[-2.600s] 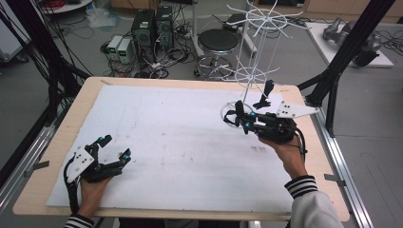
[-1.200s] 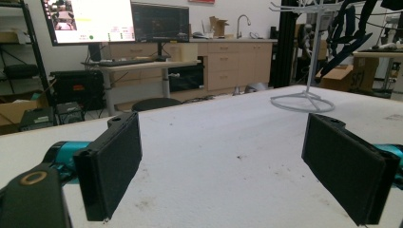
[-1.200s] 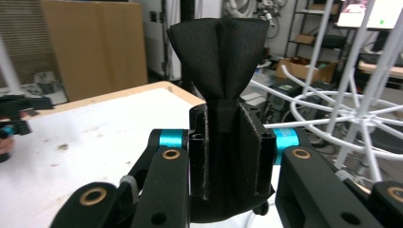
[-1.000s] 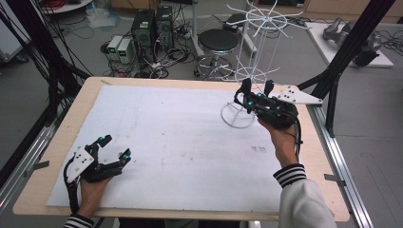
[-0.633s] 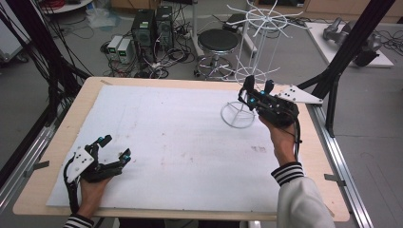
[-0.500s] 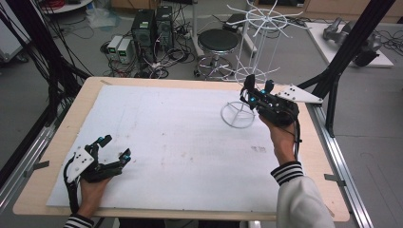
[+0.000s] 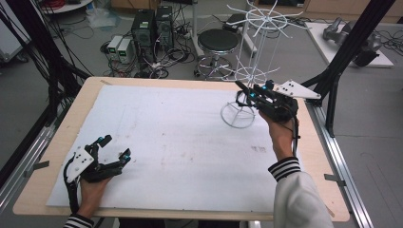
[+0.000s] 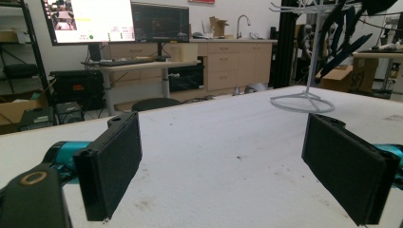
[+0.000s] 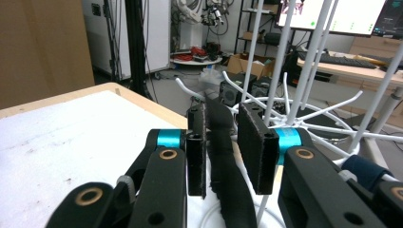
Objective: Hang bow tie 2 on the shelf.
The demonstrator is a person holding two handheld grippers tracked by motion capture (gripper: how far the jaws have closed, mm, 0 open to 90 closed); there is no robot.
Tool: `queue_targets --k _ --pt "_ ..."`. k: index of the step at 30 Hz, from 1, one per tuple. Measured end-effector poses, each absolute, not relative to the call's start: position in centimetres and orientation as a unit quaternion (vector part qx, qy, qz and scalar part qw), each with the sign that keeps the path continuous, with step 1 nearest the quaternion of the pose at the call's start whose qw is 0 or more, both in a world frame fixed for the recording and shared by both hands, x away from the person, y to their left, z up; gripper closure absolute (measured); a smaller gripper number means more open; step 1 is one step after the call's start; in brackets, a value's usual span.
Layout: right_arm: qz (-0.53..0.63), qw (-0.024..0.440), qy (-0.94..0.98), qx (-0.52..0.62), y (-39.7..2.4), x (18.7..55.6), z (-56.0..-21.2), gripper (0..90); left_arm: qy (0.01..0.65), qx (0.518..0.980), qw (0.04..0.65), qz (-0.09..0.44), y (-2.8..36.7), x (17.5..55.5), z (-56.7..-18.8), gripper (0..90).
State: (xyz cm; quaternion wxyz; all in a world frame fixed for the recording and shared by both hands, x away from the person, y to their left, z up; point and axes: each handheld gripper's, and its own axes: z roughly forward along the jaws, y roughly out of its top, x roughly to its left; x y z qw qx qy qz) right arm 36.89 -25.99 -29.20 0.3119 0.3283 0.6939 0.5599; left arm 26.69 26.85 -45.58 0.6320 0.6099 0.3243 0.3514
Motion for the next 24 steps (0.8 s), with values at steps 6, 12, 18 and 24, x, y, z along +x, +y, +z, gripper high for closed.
queue_targets --k 6,12,18,24 --pt "0.561 0.315 0.691 0.329 -26.2 36.8 -29.1 72.0 0.324 0.61 0.632 0.352 26.8 26.7 -45.6 13.6" --pt "0.561 0.326 0.688 0.326 -26.2 36.6 -28.9 63.9 0.325 0.609 0.633 0.35 26.8 26.7 -45.6 13.6" --pt "0.56 0.338 0.681 0.331 -25.6 35.7 -28.7 10.3 0.325 0.61 0.632 0.351 26.9 26.7 -45.6 13.6" --pt "0.582 0.335 0.679 0.297 -25.2 33.2 -28.3 10.2 0.326 0.609 0.632 0.351 26.8 26.7 -45.6 13.7"
